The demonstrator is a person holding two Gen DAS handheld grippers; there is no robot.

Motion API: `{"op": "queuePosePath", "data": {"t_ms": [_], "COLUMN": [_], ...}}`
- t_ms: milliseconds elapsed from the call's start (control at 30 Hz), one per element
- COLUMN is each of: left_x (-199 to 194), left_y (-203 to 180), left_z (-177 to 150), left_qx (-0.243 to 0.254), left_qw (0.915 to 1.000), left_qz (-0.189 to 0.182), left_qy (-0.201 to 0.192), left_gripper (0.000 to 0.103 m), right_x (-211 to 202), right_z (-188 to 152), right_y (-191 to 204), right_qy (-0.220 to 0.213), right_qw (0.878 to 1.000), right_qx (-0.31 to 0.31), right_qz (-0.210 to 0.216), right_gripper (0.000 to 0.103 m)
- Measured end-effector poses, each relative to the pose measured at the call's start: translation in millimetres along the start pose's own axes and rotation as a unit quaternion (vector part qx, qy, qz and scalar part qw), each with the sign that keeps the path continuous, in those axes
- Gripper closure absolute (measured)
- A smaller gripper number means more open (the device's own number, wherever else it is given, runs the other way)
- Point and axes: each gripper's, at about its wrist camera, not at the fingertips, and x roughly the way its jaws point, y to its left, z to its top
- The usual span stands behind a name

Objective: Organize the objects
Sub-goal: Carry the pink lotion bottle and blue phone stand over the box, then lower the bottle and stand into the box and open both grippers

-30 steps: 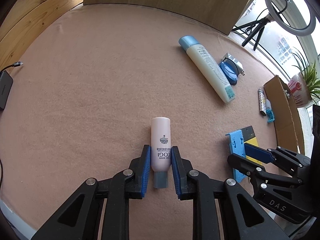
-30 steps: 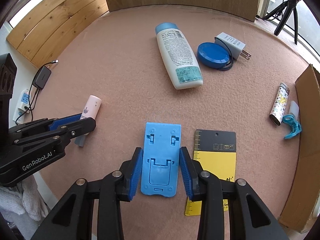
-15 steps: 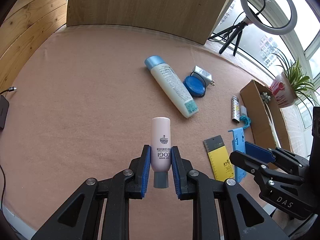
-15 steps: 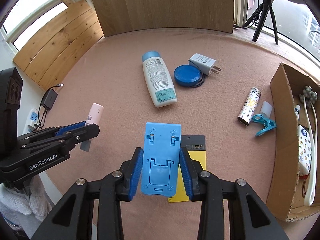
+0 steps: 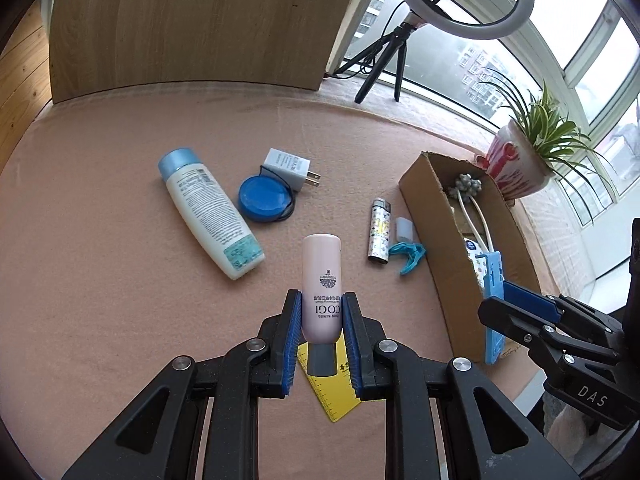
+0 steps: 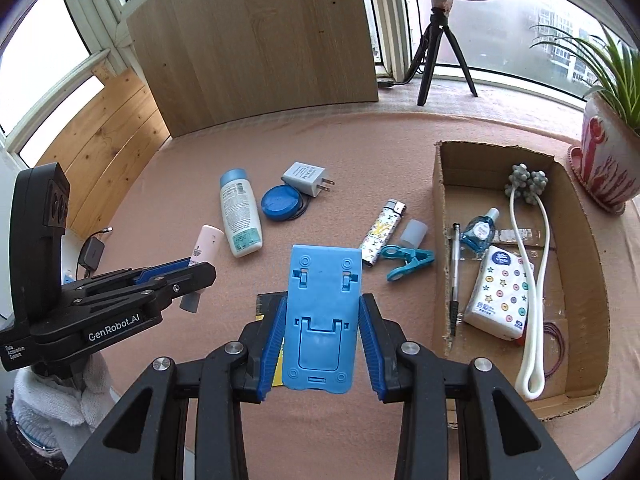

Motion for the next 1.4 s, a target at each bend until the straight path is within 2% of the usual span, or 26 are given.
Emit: {"op": "queuePosePath", "data": {"t_ms": [367,633,1033,1100,1133,1167,1233,1300,1400], "left_x": [31.4,61.8,91.8,92.2,91.7,90.2,88.5,87.3,84.9], "left_y": [-81.0,-133.1,-174.5,-175.4,-175.1,-174.5,-173.6,-171.4,-163.8], "left_z": [28.6,48.1,50.1,51.7,52.0,52.5,53.5,53.8,54.4], "left_qx": [0.054,0.084,0.103,0.099,0.096,0.093,0.094,0.091,0.085], "left_qw": [0.9977,0.9948,0.9924,0.9929,0.9933,0.9937,0.9940,0.9944,0.9951], "left_qz": [-0.041,-0.055,-0.060,-0.058,-0.057,-0.056,-0.052,-0.050,-0.047], "left_qy": [0.008,0.016,0.030,0.030,0.029,0.024,0.020,0.019,0.019], "left_gripper": [0.081,0.081,0.081,0.065,0.046,0.041,0.041,0.041,0.041], "right_x": [-28.1,-36.8,-37.9,-37.8,-37.9,-37.7,-36.7,-36.3,-34.7], "right_z": [-4.0,-11.6,-19.6,-19.9,-20.0,-20.3,-20.8,-21.2,-20.5], "right_y": [-75.4,-116.0,-153.4,-155.8,-155.8,-155.2,-152.7,-151.7,-153.3], "right_qy": [-0.021,-0.023,-0.015,-0.016,-0.016,-0.015,-0.010,-0.010,-0.009], "right_qw": [0.997,0.994,0.991,0.992,0.992,0.993,0.993,0.993,0.993], "right_qx": [0.056,0.085,0.108,0.108,0.105,0.101,0.091,0.088,0.097], "right_qz": [-0.046,-0.071,-0.079,-0.069,-0.066,-0.064,-0.071,-0.074,-0.066], "right_gripper": [0.070,0.070,0.069,0.069,0.068,0.068,0.056,0.050,0.049]}}
